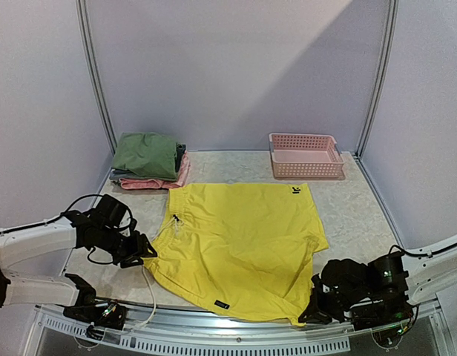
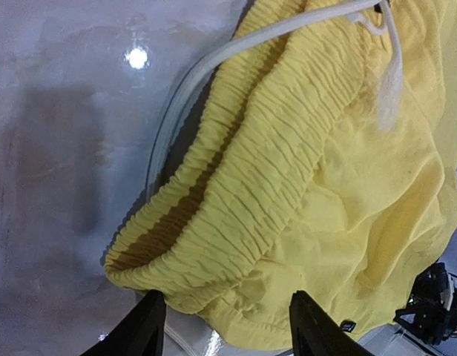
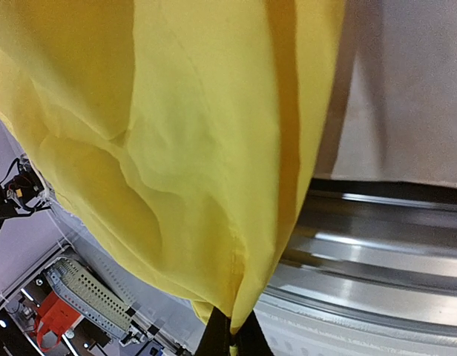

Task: Fold and stack the mixed laundry pile
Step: Pick up the flattened shorts from the corner of the board.

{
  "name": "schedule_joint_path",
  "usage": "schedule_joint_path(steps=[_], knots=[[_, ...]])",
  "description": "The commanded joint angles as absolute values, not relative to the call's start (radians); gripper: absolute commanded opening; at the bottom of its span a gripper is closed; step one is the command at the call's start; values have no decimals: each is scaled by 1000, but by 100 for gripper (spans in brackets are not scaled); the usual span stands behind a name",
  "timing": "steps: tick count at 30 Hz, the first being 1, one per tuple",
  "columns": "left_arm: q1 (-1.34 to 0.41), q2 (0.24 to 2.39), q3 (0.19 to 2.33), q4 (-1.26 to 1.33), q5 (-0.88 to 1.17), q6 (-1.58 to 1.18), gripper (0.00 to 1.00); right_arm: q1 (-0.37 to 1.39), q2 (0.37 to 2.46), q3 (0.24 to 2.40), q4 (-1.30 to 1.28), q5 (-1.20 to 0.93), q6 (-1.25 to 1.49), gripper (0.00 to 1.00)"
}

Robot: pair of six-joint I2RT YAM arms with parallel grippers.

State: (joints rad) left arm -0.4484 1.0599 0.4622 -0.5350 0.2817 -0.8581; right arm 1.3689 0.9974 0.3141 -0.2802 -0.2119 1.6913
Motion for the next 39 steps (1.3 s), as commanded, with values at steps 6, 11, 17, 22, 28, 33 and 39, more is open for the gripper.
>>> schedule_joint_path(steps=[6,11,17,22,28,33,39], knots=[[-440,1042,452,-612,230,-858,57,1377,883,326,-441,-165,1736,0],[-446,971,459,-665,180,-898,60,1377,883,341,-489,-161,1735,0],[-448,967,412,-603,172,-932,54,1377,851,344,-541,-153,1744,0],[-448,1009,351,-436,231,-962,51,1377,818,344,-573,-147,1753,0],[-451,1062,333,-345,254,-962,36,1377,798,345,-583,-146,1762,0],[-464,1100,369,-309,275,-955,0,1377,796,349,-589,-148,1767,0],[-471,1001,556,-672,167,-922,0,1376,768,477,-774,-94,1815,0]])
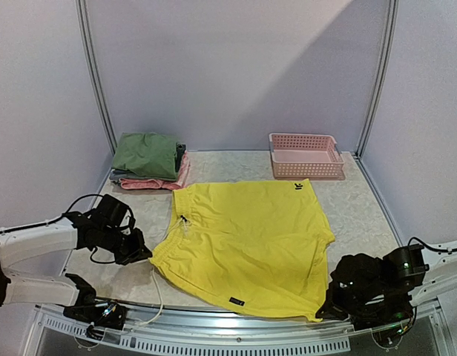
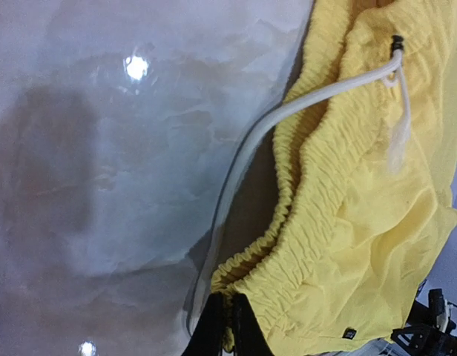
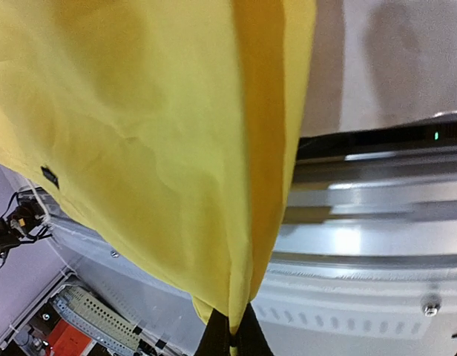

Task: Fold and stack the mixed laundry pile
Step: Pick up the flattened shorts from the corner of the board, then fold the flattened shorts at the center of the board.

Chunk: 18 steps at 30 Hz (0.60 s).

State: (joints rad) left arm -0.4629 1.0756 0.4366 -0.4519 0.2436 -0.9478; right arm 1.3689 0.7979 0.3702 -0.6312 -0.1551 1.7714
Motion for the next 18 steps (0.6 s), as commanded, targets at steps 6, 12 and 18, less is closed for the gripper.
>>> schedule_joint_path(steps=[6,12,18], knots=[[-469,922,650,-900,143,-959,0,1376,789,618,-949,-106,1897,0],[-462,901,672,-1026,158,-957,0,1375,886,672,-976,-171,1929,0],[-456,962,796,-1099,177,-929,0,1280,956,830,-1048,-108,1861,0]])
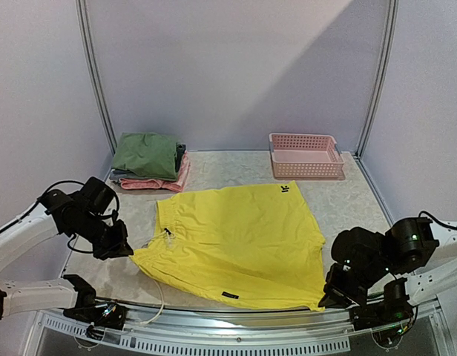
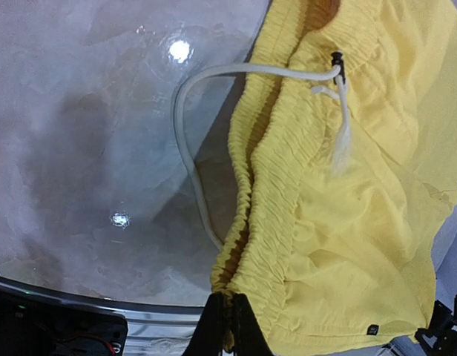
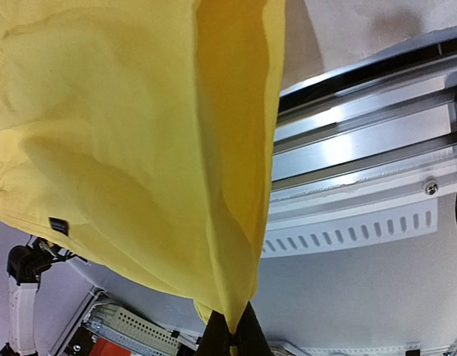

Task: Fold and stack the mixed laundry pile
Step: Fold the flattened shorts at the center of the board.

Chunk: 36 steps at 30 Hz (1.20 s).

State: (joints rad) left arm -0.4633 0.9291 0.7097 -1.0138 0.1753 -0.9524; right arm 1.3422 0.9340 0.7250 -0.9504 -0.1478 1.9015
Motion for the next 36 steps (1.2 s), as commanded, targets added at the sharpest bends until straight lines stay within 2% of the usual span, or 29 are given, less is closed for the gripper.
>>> schedule_joint_path(steps=[1,15,25,36], knots=[[-453,977,819,-1110,176,-927,0,1251,965,869,-1074,-107,1839,0],[-342,1250,1162,-1233,204,-868,0,832,1255,1252,-1297,-120,1375,0],[-285,1547,1429,-1314,201,-855,0,533,1491,1493,-1356,-132,1078,0],[-244,1820,1667,-1319,203,-883,0,397,1833,1806,-1368,-177,864,0]])
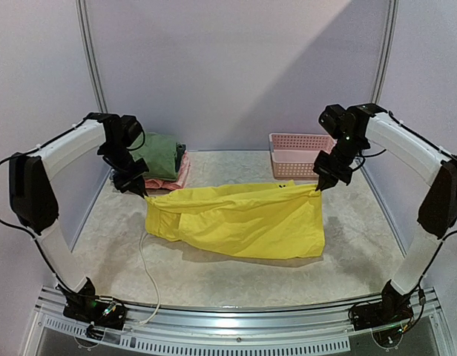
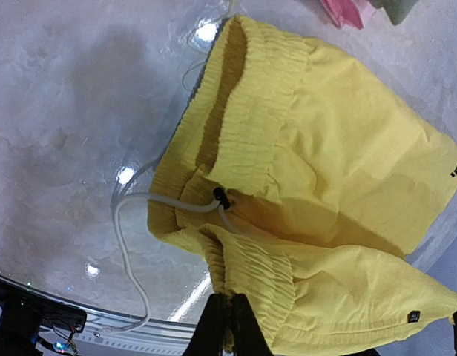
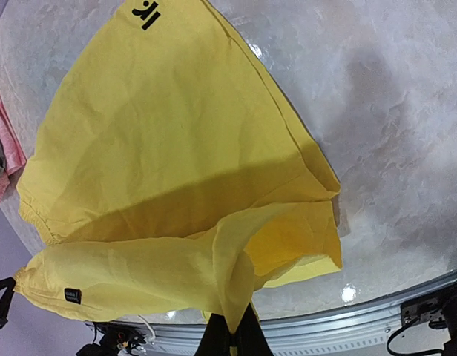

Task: Fold and stack the mixed laundry pile
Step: Fold the flattened shorts at the center of the board.

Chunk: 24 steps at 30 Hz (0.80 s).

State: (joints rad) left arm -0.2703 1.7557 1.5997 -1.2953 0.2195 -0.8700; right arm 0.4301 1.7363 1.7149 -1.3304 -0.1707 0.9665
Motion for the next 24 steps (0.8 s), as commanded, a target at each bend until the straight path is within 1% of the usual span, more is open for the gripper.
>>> schedule_joint_path(steps=[1,6,10,20,24], knots=[[-240,1838,1686,-1318,202,-885,0,387,1853,1835,-1370,-178,855,0],[-221,1918,1775,-1302,191,-902,0,332,1961,1948,-1359,-180,811,0],[-217,1996,1821,-1288,191,-908,0,301,2054,1992,-1331,-218,773,0],[-216,2101,1876,-1217,160,-940,0,252,2228,2061,-1267,-304,713,0],[-216,2110,1861,-1152,163,-971,0,236,2278,2097,-1250,-324,703,0]])
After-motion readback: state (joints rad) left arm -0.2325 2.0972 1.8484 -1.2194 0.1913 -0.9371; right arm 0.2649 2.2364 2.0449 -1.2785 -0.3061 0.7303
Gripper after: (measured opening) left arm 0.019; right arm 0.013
